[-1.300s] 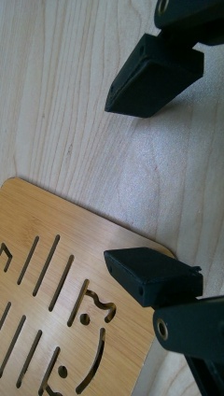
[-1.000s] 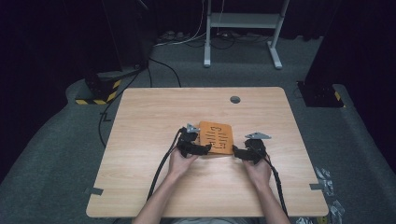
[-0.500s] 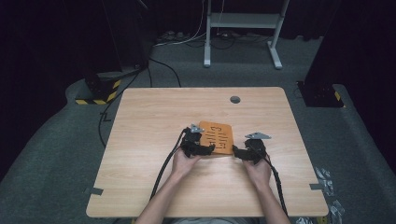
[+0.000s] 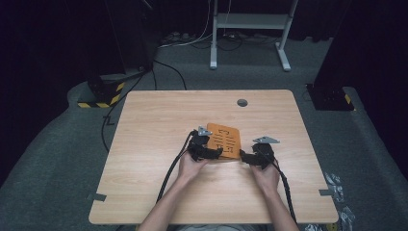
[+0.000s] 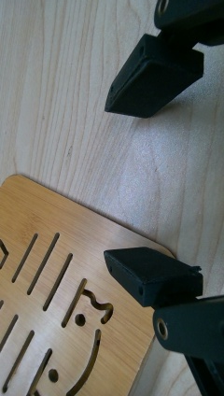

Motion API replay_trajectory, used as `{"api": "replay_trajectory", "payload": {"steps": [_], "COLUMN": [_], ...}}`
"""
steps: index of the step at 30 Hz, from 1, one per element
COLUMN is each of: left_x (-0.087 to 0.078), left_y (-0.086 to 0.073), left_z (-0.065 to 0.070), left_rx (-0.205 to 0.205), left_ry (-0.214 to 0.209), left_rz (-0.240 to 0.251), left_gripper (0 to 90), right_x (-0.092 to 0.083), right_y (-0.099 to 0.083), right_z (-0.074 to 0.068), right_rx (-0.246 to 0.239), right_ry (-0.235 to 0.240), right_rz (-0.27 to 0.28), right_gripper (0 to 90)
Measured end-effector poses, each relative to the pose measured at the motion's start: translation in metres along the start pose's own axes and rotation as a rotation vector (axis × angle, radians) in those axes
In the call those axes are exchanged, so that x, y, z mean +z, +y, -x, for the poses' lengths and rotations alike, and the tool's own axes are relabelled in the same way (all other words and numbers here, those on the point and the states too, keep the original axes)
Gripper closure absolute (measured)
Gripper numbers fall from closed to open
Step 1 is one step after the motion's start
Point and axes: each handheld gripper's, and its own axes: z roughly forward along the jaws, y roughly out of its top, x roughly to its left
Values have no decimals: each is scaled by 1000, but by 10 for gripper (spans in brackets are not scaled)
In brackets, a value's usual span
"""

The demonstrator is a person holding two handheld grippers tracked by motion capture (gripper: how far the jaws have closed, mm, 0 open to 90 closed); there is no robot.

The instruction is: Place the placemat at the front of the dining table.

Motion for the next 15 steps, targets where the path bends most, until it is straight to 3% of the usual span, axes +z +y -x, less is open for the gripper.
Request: {"api": "replay_trajectory", "payload": {"steps": [9, 12, 15], "left_x": [-6, -6, -7], "left_y": [10, 11, 14], "left_z": [6, 7, 9], "left_rx": [42, 29, 52], "left_ry": [8, 17, 17], "left_rz": [41, 44, 50], "left_gripper": [260, 275, 286], "right_x": [0, 0, -1], "right_y": [0, 0, 0], "right_z": [0, 0, 0], "right_rx": [8, 4, 1], "right_ry": [-6, -12, -19], "right_rz": [3, 3, 2], "right_gripper": [261, 264, 268]}}
